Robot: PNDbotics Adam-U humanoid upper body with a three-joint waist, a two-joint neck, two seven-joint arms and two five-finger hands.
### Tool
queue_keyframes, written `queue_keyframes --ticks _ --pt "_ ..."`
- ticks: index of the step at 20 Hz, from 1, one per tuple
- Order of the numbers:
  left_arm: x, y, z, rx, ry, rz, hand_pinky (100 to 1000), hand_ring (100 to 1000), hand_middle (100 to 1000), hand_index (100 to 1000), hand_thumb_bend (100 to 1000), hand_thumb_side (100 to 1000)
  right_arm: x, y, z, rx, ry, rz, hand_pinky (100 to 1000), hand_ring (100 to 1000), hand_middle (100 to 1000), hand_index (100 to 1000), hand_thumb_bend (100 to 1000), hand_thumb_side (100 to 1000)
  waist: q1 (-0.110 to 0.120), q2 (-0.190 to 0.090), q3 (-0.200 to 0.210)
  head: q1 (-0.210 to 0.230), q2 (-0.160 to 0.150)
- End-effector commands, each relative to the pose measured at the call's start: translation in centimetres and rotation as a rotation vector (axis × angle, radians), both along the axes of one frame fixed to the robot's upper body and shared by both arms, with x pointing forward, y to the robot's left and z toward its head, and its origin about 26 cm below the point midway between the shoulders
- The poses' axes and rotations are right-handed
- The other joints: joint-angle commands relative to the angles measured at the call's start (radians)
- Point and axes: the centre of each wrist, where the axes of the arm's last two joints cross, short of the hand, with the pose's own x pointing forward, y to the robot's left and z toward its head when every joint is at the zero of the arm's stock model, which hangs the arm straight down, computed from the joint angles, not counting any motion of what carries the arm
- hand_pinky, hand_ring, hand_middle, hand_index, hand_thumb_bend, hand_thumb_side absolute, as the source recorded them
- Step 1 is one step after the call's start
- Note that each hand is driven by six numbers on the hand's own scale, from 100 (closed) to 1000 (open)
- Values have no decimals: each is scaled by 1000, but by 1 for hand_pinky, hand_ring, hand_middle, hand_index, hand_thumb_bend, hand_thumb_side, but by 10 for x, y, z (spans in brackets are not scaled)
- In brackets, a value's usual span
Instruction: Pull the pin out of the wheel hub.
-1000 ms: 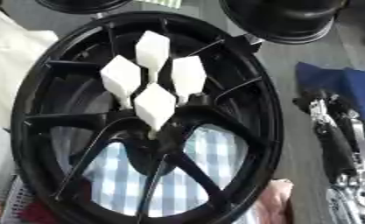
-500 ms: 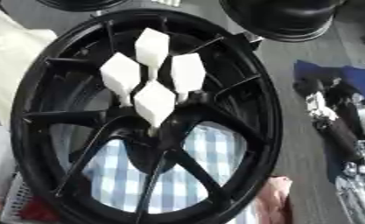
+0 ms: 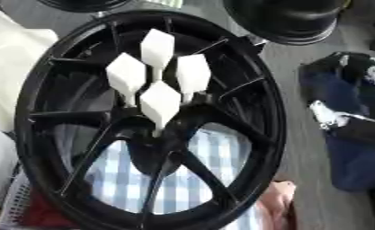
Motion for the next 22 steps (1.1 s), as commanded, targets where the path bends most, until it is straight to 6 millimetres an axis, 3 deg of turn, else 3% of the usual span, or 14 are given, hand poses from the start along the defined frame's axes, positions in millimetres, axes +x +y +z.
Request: queue_keyframes --ticks 1,7,12,22 --pt "-3 1 9 35 -25 -11 446 689 630 694 100 788 -3 0 27 -174 -23 14 849 768 636 732 100 200 1 -25 2 -10 6" --pt "-3 -1 10 48 -19 -26 445 688 629 693 100 790 -1 10 50 -380 40 27 852 780 664 747 100 237 -11 -27 20 -32 5" --pt "-2 -2 11 54 -16 -38 445 688 628 693 100 792 1 22 68 -447 61 17 857 805 700 776 100 248 -19 -25 42 -54 2" --pt "-2 -5 11 57 -11 -54 444 687 627 693 100 796 3 35 73 -436 124 -56 864 848 741 809 100 256 -35 -22 63 -75 -3"
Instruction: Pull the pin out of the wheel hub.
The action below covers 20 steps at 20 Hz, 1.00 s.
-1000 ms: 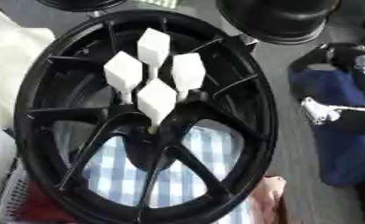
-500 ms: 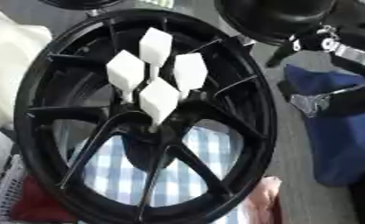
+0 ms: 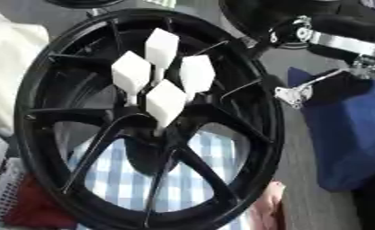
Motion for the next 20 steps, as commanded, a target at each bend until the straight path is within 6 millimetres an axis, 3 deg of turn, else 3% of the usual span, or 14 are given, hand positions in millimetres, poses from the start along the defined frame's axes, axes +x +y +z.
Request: queue_keyframes --ticks 1,12,20 --pt "-3 1 10 22 -30 -12 444 687 627 693 100 799 -4 1 10 -22 -24 -16 872 878 758 837 100 246 5 -18 1 -7 -7" --pt "-2 -1 12 15 -30 -19 442 686 625 690 100 801 0 26 21 79 49 -2 906 930 787 875 100 233 -13 -13 31 -44 -11" --pt "-1 -2 12 11 -30 -18 442 686 624 689 100 803 2 41 21 55 86 0 913 947 814 884 100 240 -20 -10 42 -67 7"
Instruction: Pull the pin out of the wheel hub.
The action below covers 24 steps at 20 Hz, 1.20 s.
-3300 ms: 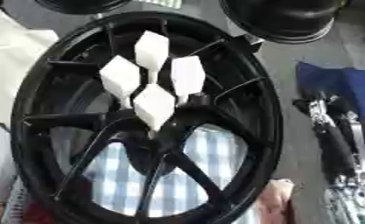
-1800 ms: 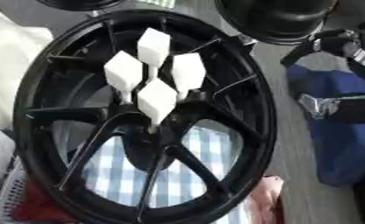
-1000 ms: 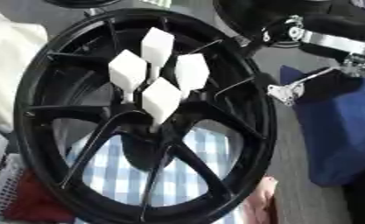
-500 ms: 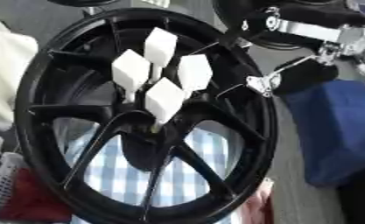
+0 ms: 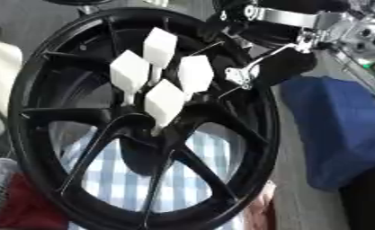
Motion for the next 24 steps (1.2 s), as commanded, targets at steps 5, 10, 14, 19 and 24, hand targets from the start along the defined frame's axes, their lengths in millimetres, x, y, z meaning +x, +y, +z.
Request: queue_keyframes --ticks 5,10,14,19,24 --pt "-2 0 11 21 -34 -7 441 686 623 688 100 805 -3 4 5 -71 16 29 918 960 820 890 100 425 -6 -10 7 -1 7" --pt "-2 -1 13 29 -37 -11 440 687 622 688 100 806 -4 4 15 -103 21 104 915 944 806 874 100 469 -17 -3 24 -8 -4" --pt "-2 0 13 31 -39 -9 440 687 622 688 100 806 -6 1 30 -96 29 136 916 946 803 875 100 480 -23 0 35 -16 -14" --pt "-2 1 13 32 -37 -3 440 687 622 687 100 807 -7 2 33 -110 34 145 919 955 815 881 100 474 -30 2 36 -17 -21" --pt "-2 1 13 32 -37 -1 439 687 619 686 100 808 -5 1 30 -151 52 146 929 976 839 896 100 472 -33 5 34 -12 -20"
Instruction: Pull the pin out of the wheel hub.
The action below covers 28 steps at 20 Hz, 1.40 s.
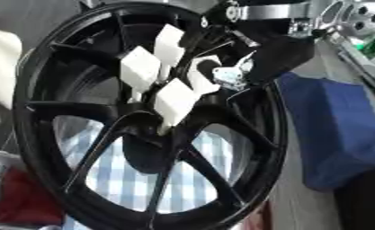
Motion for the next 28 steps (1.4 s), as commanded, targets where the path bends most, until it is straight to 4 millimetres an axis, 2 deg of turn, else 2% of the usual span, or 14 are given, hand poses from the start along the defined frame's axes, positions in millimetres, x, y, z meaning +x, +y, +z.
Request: queue_keyframes --ticks 1,3,9,11,16,17,21,24,28 --pt "-3 2 10 25 -33 2 439 687 618 686 100 808 -2 -3 6 -38 -20 -5 930 979 844 898 100 456 8 -13 -3 1 -10" --pt "-3 2 10 25 -33 1 439 688 618 685 100 809 -1 -5 6 -50 -19 -11 929 979 846 900 100 425 8 -12 -4 2 -9" --pt "-3 2 9 21 -33 5 438 687 617 685 100 811 7 -10 -1 -63 -19 -55 927 977 847 900 100 439 8 -4 -2 3 -9" --pt "-3 2 9 20 -33 6 438 687 616 685 100 811 9 -11 -5 -70 -19 -67 927 977 850 901 100 474 9 0 -2 3 -9" --pt "-3 2 10 19 -35 7 438 687 616 685 100 811 10 -11 -9 -84 -25 -77 927 977 850 902 100 474 8 4 -1 4 -10" --pt "-3 2 9 19 -34 7 437 688 616 684 100 814 11 -11 -9 -84 -26 -78 924 969 841 903 100 387 9 4 -1 4 -9" --pt "-3 1 10 20 -38 3 437 688 616 684 100 814 16 -14 -11 -52 -45 -126 920 962 827 903 100 397 6 21 6 3 -16" --pt "-2 0 10 19 -38 1 437 688 615 684 100 816 17 -12 -14 -61 -50 -129 909 930 768 877 100 351 5 25 7 4 -16" --pt "-2 0 10 15 -36 1 437 689 616 684 100 815 17 -11 -15 -56 -52 -122 846 756 538 753 100 299 4 28 6 5 -13"
